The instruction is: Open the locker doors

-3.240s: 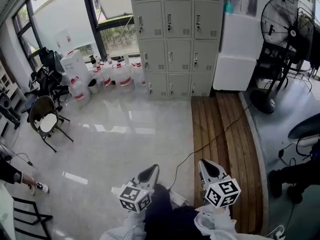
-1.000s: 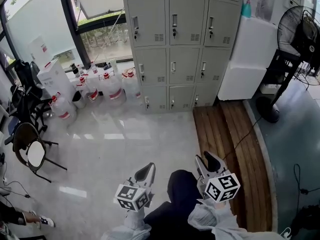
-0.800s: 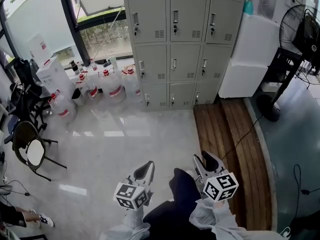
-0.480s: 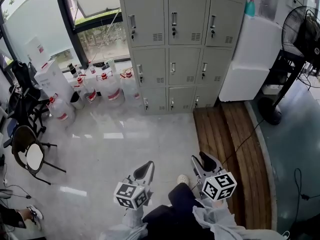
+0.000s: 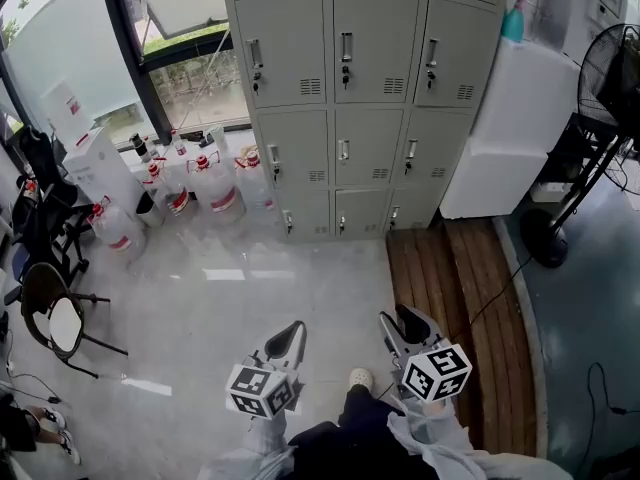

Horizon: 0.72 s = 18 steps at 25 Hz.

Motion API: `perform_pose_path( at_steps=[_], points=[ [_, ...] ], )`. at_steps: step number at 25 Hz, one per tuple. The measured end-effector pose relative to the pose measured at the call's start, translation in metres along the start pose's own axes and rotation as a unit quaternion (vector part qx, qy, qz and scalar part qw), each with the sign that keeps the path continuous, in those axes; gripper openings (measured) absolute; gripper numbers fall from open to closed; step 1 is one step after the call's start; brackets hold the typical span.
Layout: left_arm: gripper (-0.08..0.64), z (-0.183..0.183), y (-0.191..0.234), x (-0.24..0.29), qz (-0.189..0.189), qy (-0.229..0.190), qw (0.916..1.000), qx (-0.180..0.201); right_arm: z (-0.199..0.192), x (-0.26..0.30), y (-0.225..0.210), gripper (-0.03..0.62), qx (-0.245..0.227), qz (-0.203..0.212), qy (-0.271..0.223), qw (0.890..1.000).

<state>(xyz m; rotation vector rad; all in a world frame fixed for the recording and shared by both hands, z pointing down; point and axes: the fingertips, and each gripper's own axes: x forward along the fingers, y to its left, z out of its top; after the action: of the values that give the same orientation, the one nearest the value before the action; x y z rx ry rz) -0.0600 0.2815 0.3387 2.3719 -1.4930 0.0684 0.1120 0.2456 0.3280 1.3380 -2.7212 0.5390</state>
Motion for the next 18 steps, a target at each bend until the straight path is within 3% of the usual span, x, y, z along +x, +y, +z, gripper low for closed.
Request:
perform_pose_path(
  at_steps=[18],
  points=[
    [0.011, 0.043, 0.03, 0.111, 0.029, -0.018, 0.9994, 0.011, 0.043, 0.081, -0.098, 0.137, -0.003, 0.014, -0.003, 1.0]
  ],
)
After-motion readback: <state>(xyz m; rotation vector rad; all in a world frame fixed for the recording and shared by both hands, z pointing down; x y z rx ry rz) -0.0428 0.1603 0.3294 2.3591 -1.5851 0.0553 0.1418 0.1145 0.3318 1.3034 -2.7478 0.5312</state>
